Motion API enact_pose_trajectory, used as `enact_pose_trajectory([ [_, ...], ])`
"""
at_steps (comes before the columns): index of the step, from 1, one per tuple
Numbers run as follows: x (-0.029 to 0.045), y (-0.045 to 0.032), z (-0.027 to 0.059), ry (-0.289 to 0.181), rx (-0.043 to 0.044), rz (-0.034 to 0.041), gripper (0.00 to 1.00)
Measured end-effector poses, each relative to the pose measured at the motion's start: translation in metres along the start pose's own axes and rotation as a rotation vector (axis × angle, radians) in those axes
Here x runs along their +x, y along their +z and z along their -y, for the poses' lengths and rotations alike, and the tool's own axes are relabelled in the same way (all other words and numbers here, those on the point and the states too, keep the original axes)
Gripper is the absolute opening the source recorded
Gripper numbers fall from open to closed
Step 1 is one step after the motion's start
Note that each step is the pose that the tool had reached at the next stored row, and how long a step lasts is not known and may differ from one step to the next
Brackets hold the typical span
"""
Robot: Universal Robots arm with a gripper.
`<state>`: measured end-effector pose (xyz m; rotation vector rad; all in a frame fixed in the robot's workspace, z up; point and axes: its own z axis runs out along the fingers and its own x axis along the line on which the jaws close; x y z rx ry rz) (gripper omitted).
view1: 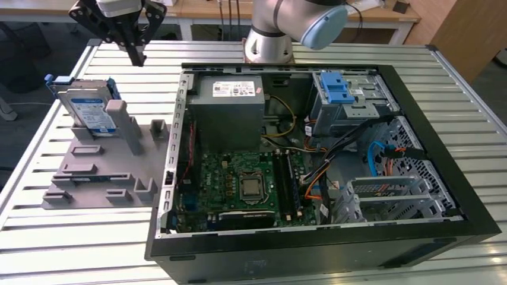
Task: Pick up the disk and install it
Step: 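Reach for the disk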
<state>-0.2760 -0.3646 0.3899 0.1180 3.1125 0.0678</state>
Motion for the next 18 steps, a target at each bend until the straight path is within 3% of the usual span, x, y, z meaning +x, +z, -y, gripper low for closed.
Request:
enact_pose_trajectory([
  [18, 0.0201, 0.0002, -0.0002, 0.000, 0.0000, 0.0000, 0.11],
])
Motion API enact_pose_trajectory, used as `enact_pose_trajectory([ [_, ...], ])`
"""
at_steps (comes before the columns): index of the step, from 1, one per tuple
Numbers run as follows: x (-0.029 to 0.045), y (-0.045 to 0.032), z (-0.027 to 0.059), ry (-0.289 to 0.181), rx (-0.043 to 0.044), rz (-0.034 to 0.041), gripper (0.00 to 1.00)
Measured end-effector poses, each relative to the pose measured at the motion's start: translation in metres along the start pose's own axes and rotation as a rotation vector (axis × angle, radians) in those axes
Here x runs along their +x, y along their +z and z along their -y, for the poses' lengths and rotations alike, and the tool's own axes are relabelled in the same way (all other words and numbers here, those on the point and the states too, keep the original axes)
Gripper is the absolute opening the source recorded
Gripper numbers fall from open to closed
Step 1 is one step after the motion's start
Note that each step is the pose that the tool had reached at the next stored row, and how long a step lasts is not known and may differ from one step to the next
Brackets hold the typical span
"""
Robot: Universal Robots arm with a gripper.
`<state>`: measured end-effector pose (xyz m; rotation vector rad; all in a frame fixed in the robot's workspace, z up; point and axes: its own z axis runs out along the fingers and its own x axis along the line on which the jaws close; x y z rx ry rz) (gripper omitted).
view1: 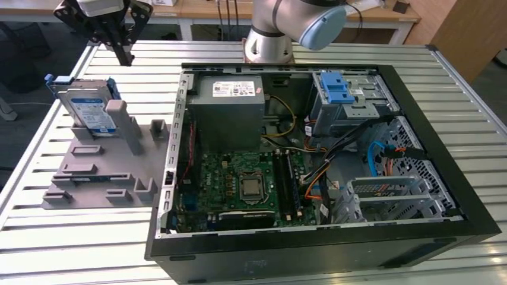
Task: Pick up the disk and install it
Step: 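Reach for the disk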
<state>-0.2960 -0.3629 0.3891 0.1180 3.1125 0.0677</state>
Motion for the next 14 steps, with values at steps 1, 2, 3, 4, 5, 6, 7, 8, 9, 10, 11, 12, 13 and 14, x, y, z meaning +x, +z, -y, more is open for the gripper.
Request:
enact_pose_trajectory([
  [1, 0.0013, 0.0000, 0.0000, 0.000, 0.0000, 0.0000, 0.11],
  [2, 0.0027, 0.0000, 0.0001, 0.000, 0.0000, 0.0000, 0.11],
  [3, 0.0040, 0.0001, 0.0001, 0.000, 0.0000, 0.0000, 0.11],
  [4, 0.0053, 0.0001, 0.0002, 0.000, 0.0000, 0.0000, 0.11],
  [5, 0.0067, 0.0001, 0.0002, 0.000, 0.0001, -0.0001, 0.11],
  [6, 0.0079, 0.0001, 0.0002, 0.000, 0.0000, 0.0000, 0.11],
  [7, 0.0093, 0.0002, 0.0003, 0.000, 0.0000, 0.0000, 0.11],
  [8, 0.0109, 0.0003, 0.0003, 0.000, -0.0001, 0.0001, 0.11],
  [9, 0.0125, 0.0003, 0.0004, 0.000, 0.0000, 0.0000, 0.11],
  [10, 0.0140, 0.0003, 0.0004, 0.000, 0.0000, 0.0001, 0.11],
  [11, 0.0153, 0.0004, 0.0005, 0.000, 0.0000, 0.0001, 0.11],
  [12, 0.0167, 0.0004, 0.0005, 0.000, 0.0000, 0.0001, 0.11],
  [13, 0.0180, 0.0004, 0.0005, 0.000, -0.0001, 0.0000, 0.11],
  [14, 0.0192, 0.0005, 0.0006, 0.000, 0.0000, 0.0000, 0.11],
])
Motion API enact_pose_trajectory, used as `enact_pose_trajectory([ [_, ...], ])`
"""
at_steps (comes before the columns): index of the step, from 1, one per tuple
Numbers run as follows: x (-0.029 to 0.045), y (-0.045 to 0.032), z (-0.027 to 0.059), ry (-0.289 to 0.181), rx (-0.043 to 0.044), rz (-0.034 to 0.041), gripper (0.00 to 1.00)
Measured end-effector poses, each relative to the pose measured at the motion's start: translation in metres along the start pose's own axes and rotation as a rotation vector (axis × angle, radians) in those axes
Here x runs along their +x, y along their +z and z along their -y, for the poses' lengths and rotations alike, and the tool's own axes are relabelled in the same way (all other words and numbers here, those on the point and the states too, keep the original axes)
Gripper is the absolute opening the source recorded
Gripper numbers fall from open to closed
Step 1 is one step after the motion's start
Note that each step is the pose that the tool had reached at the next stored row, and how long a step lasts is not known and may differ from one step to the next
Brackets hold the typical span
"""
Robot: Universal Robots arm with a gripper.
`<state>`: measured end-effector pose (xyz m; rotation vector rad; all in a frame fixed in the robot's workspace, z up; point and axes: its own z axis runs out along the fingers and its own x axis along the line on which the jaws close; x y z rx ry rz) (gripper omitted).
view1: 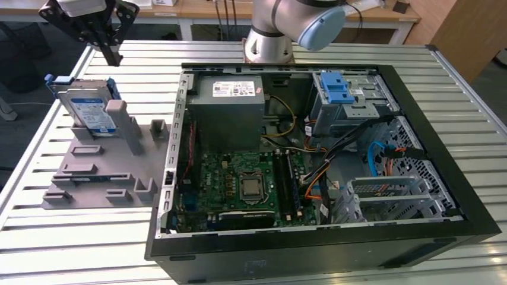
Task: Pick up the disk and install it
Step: 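Reach for the disk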
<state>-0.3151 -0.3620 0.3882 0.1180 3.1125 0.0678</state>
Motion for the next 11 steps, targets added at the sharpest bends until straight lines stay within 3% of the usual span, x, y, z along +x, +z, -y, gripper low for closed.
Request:
enact_pose_trajectory([
  [11, 0.0132, 0.0009, 0.0007, 0.000, 0.0001, -0.0025, 0.11],
])
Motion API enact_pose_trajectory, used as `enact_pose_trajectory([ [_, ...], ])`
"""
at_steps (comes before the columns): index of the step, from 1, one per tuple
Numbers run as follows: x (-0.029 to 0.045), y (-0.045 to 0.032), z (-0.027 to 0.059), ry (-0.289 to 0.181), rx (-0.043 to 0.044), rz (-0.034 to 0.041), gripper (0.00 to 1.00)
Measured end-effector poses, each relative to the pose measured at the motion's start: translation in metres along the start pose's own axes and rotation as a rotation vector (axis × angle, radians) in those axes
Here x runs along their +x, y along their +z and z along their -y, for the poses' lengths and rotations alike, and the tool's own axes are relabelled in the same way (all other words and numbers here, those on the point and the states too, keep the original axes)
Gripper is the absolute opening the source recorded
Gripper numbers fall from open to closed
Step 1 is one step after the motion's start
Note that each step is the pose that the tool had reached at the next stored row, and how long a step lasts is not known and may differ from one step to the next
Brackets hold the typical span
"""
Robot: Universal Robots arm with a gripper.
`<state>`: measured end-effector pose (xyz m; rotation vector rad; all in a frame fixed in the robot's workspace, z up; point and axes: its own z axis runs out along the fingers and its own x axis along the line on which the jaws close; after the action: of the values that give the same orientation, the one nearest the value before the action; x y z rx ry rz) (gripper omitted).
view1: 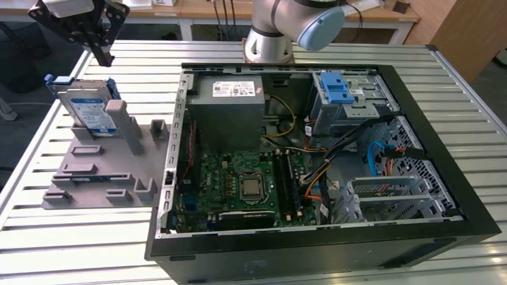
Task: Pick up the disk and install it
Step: 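Reach for the disk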
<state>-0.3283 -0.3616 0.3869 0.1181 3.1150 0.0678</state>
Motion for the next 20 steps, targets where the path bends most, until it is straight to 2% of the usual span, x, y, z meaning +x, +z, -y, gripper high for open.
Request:
enact_pose_trajectory([
  [4, 0.0009, 0.0003, 0.0000, -0.007, 0.0006, -0.0078, 0.11],
  [9, 0.0028, 0.0012, 0.0002, -0.042, 0.0004, -0.0154, 0.11],
  [20, 0.0209, 0.0023, -0.0036, -0.057, 0.0002, -0.0171, 0.11],
])
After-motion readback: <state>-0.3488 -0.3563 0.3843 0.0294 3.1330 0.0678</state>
